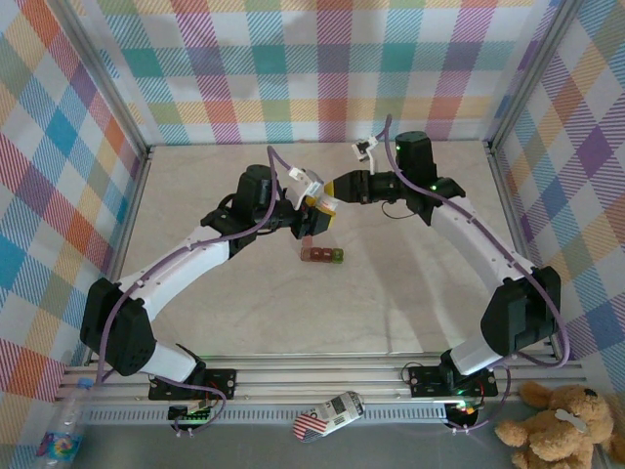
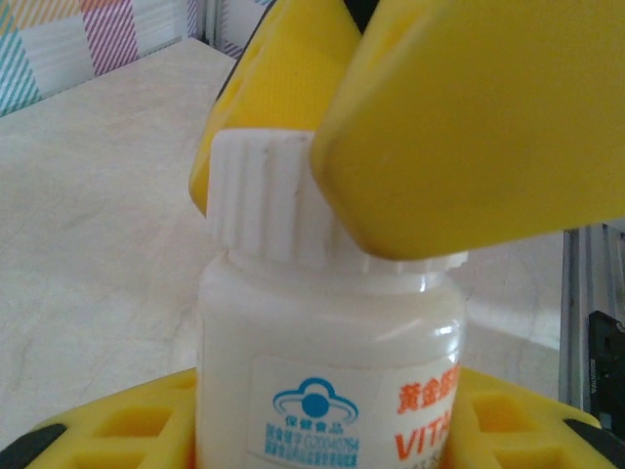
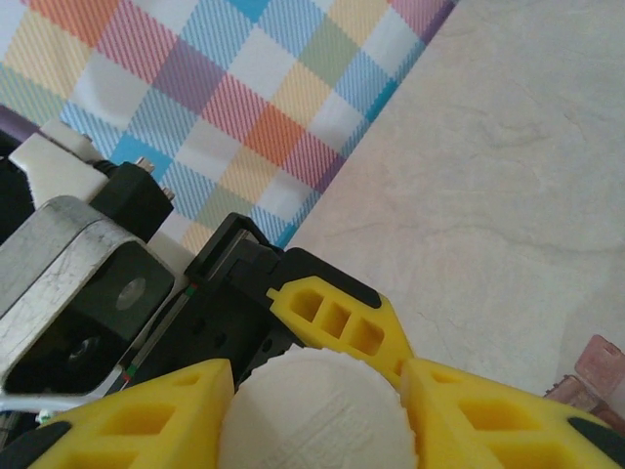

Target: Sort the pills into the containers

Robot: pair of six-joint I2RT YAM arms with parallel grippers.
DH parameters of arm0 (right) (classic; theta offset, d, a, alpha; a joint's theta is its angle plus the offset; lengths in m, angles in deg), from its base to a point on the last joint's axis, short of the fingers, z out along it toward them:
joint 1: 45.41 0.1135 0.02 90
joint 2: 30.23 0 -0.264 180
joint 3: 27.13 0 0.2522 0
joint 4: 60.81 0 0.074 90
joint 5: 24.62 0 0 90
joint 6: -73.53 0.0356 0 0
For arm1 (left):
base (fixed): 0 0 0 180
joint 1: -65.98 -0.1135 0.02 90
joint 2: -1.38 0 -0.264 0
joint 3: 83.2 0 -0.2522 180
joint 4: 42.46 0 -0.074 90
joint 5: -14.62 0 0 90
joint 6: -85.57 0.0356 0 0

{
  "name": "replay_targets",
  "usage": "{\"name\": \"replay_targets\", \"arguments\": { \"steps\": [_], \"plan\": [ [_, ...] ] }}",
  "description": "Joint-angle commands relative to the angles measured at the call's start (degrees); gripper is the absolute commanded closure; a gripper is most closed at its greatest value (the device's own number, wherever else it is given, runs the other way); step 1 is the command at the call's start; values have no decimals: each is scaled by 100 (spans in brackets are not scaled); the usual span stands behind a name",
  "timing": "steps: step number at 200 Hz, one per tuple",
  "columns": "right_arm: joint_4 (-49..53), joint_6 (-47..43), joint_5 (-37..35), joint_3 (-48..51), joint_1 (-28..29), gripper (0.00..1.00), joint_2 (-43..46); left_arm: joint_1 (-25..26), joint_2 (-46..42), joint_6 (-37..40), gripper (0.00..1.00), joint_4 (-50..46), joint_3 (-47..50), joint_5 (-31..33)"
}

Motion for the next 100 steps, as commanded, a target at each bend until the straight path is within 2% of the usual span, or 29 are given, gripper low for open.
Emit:
{"name": "replay_targets", "arguments": {
  "steps": [1, 27, 70, 100],
  "plan": [
    [-241, -149, 511, 69, 29, 42, 47, 30, -173, -61, 100, 150, 25, 2],
    [-302, 221, -139, 249, 3, 29, 415, 30, -157, -32, 100, 164, 58, 103],
    [234, 594, -1203, 606, -37, 27, 1026, 29, -180, 27, 100, 192, 120, 435],
    [339, 1715, -2034, 848, -39, 25, 1146, 29, -201, 107, 100, 198, 151, 654]
  ]
}}
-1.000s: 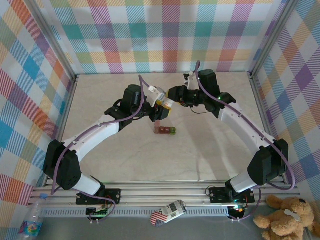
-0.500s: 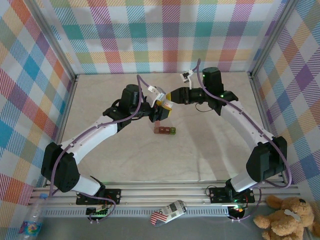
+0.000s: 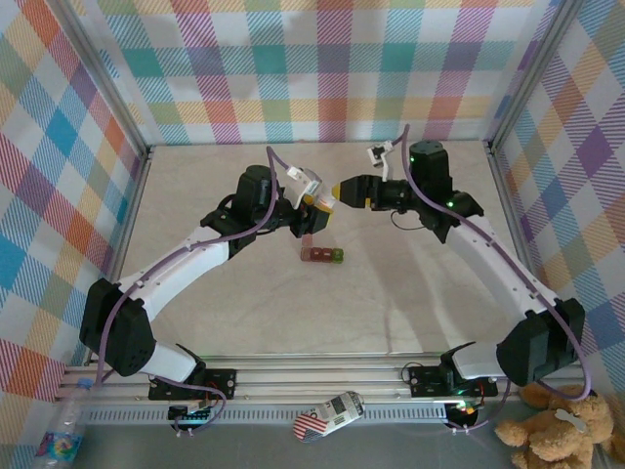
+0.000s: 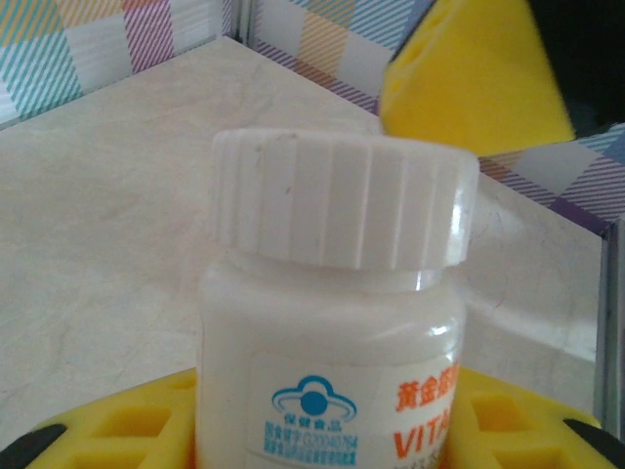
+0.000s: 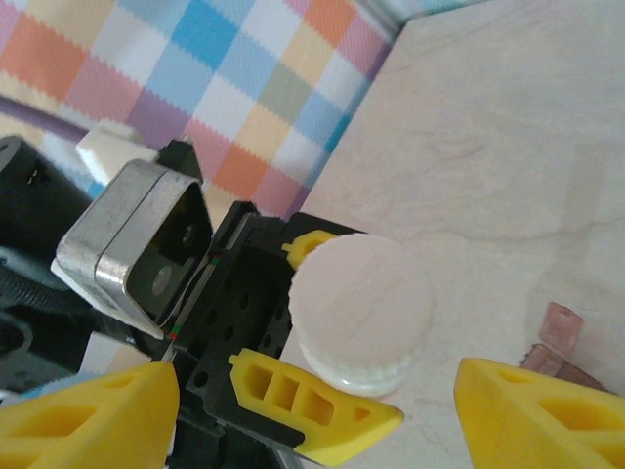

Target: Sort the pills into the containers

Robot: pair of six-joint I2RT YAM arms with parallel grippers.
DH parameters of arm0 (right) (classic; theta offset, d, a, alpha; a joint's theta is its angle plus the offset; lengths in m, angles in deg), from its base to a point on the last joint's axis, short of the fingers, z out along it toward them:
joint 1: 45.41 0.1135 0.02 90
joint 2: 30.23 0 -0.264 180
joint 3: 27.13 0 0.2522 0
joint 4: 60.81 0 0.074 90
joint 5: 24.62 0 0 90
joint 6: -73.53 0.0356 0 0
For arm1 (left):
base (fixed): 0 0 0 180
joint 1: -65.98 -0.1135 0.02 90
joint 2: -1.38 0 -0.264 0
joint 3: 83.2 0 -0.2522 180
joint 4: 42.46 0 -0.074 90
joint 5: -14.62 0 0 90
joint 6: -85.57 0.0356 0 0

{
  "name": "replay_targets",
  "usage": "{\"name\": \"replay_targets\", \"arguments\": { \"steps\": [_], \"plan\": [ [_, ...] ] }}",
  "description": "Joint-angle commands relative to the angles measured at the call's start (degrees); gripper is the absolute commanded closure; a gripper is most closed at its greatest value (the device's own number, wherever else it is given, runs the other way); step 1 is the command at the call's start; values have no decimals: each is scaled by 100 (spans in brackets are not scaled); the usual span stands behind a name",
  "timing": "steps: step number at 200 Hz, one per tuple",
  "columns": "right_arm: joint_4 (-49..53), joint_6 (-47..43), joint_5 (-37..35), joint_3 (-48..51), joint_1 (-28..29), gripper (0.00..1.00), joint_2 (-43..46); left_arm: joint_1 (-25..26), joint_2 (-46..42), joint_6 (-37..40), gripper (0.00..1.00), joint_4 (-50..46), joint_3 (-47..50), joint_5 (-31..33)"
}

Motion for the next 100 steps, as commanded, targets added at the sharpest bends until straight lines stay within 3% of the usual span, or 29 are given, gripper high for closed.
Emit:
{"name": "replay_targets", "arguments": {
  "steps": [1, 34, 100],
  "plan": [
    [165, 1006, -845, 261, -34, 25, 79, 30, -188, 113, 100, 196, 117, 237],
    [-385, 1801, -948, 430, 12, 24, 40, 30, -170, 134, 100, 173, 120, 288],
    [-442, 1771, -1070, -1, 328, 25, -303, 30, -143, 117, 100, 160, 137, 233]
  ]
}}
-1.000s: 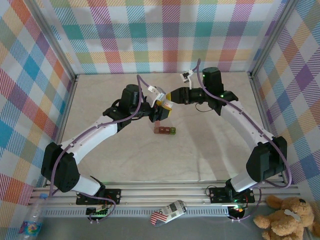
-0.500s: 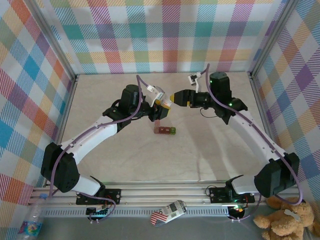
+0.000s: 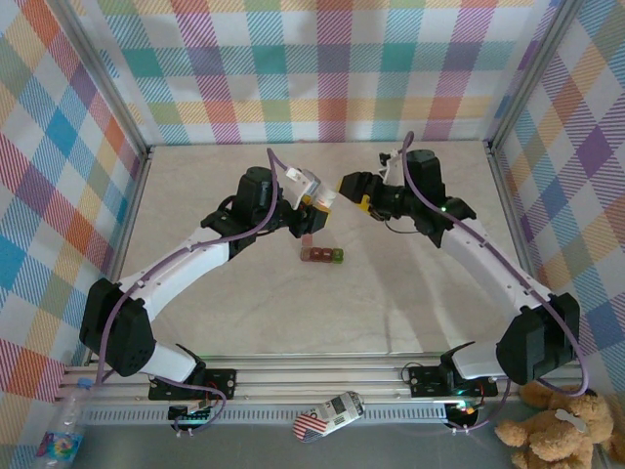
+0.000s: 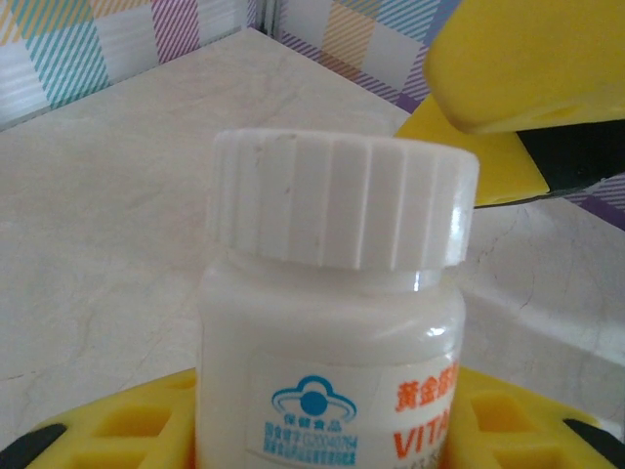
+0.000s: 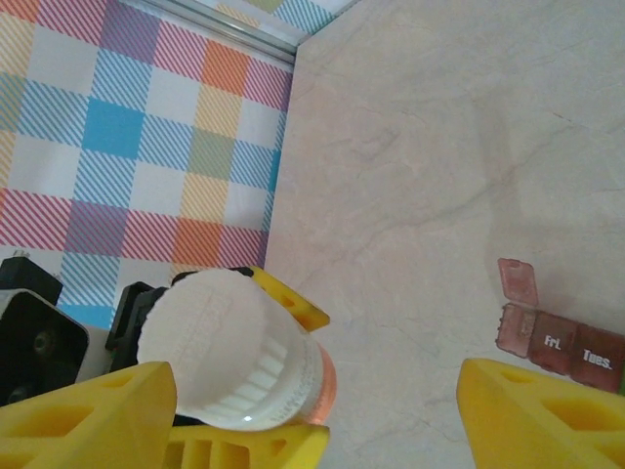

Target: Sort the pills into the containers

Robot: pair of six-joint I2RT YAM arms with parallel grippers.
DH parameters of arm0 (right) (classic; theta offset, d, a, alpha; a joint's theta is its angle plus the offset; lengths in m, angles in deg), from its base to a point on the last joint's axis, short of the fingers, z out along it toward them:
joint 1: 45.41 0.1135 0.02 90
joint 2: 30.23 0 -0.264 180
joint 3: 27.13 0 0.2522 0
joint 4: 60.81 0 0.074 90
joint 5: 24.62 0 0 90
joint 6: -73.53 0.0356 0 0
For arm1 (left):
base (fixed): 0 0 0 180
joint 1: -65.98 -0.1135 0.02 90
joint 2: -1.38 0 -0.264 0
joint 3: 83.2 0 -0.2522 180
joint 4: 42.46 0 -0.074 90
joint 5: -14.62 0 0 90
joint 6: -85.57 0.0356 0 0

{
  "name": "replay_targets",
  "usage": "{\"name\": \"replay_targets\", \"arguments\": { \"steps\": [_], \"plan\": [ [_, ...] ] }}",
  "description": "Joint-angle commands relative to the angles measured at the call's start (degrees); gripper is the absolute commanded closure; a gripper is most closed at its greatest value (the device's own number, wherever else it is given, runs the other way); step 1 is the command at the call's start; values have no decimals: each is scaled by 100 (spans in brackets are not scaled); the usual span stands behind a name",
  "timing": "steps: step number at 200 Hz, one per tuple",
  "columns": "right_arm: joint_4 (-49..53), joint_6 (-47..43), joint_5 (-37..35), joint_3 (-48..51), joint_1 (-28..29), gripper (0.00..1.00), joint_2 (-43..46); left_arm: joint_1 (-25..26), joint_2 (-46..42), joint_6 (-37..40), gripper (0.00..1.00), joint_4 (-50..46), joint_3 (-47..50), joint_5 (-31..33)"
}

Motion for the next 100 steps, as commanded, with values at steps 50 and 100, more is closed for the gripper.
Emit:
{"name": "replay_targets", "arguments": {
  "steps": [50, 100],
  "plan": [
    [-180, -15, -136, -623, 391, 26, -430, 30, -132, 75, 100, 180, 67, -56],
    [-150, -125, -184, -793, 449, 34, -616, 30, -148, 69, 100, 185, 67, -94]
  ]
}}
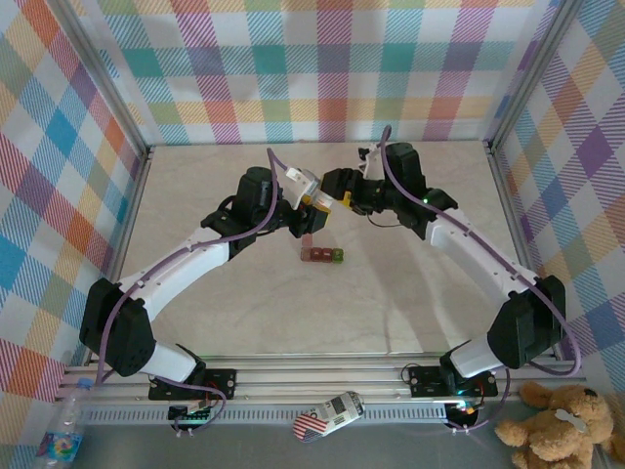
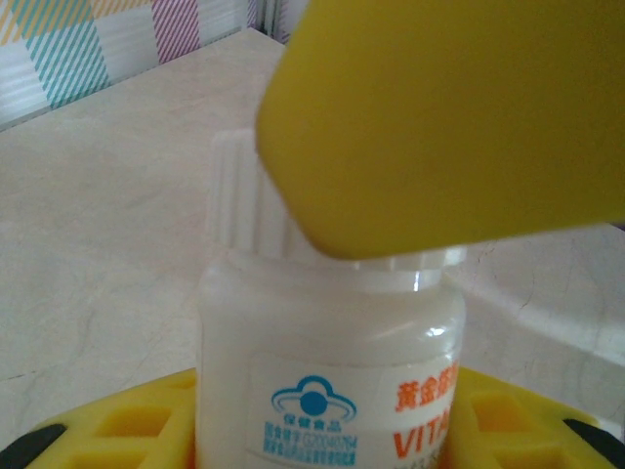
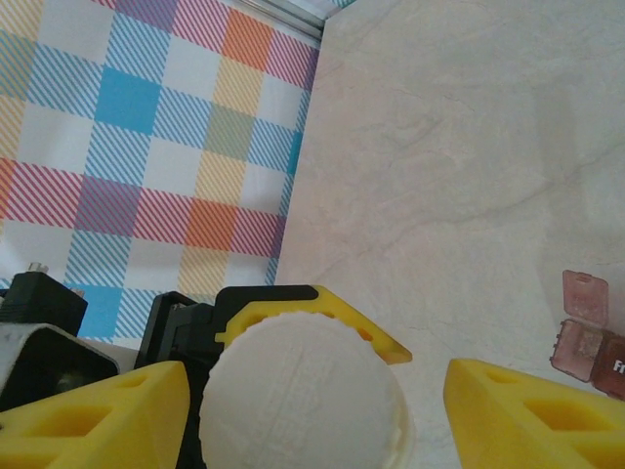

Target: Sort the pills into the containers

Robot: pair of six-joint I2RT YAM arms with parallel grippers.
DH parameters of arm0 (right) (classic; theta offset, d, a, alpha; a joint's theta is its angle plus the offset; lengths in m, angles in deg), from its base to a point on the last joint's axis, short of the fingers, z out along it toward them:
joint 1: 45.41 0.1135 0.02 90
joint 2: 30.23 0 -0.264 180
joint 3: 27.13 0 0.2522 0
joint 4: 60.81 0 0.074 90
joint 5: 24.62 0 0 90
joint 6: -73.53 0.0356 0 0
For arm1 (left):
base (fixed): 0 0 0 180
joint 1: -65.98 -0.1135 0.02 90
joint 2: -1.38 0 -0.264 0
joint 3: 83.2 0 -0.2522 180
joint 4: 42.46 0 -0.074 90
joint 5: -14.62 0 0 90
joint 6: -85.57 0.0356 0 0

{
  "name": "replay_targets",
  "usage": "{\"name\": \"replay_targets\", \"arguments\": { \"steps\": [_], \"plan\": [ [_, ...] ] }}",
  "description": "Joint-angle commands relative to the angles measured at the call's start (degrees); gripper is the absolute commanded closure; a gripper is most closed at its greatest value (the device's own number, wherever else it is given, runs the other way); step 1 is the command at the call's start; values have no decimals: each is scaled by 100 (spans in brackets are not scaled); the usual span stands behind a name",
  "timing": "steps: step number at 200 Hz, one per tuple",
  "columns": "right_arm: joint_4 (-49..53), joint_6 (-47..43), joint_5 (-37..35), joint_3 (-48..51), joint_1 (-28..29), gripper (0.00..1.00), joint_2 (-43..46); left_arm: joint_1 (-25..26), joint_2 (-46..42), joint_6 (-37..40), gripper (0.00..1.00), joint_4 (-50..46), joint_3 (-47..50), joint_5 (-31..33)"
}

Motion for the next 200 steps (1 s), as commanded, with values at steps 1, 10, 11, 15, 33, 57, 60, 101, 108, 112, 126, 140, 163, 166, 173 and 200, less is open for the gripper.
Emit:
{"name": "replay_targets", "arguments": {
  "steps": [1, 10, 11, 15, 33, 57, 60, 101, 108, 112, 126, 140, 163, 166, 173, 200],
  "plan": [
    [-100, -141, -84, -225, 27, 34, -80, 30, -152, 68, 100, 179, 65, -94],
    [-99, -158, -91, -237, 27, 37, -89, 30, -148, 67, 100, 178, 65, -91],
    [-100, -164, -91, -238, 32, 38, -89, 30, -151, 67, 100, 176, 65, -88],
    [-94, -176, -91, -238, 28, 39, -90, 30, -155, 67, 100, 181, 66, -95],
    [-69, -253, -28, -238, 27, 47, -98, 29, -159, 67, 100, 183, 74, -86],
    [-78, -664, 239, -233, 27, 58, -85, 25, -168, 45, 100, 198, 74, -111],
    [-62, -772, 290, -242, 24, 59, -93, 29, -168, 41, 100, 196, 74, -119],
    [-564, -2291, 1711, 226, -301, 60, -11, 30, -235, -80, 100, 310, 111, -317],
    [-712, -2391, 1983, 331, -370, 60, -10, 22, -240, -101, 100, 325, 122, -366],
    [-760, -2418, 2111, 367, -407, 60, -25, 21, -239, -110, 100, 337, 118, -403],
    [-805, -2437, 2453, 361, -459, 59, -101, 21, -238, -170, 100, 346, 118, -492],
    [-915, -2302, 2511, 374, -456, 54, -100, 21, -238, -188, 100, 350, 109, -516],
    [-1130, -2027, 2283, 470, -469, 42, 82, 21, -234, -195, 100, 346, 102, -474],
    [-1152, -1991, 2234, 492, -473, 39, 112, 21, -234, -190, 100, 349, 100, -469],
    [-1204, -1900, 2119, 536, -491, 31, 199, 21, -225, -188, 100, 327, 100, -458],
    [-1222, -1568, 1778, 652, -541, 21, 523, 21, -219, -114, 100, 268, 89, -350]
  ]
}}
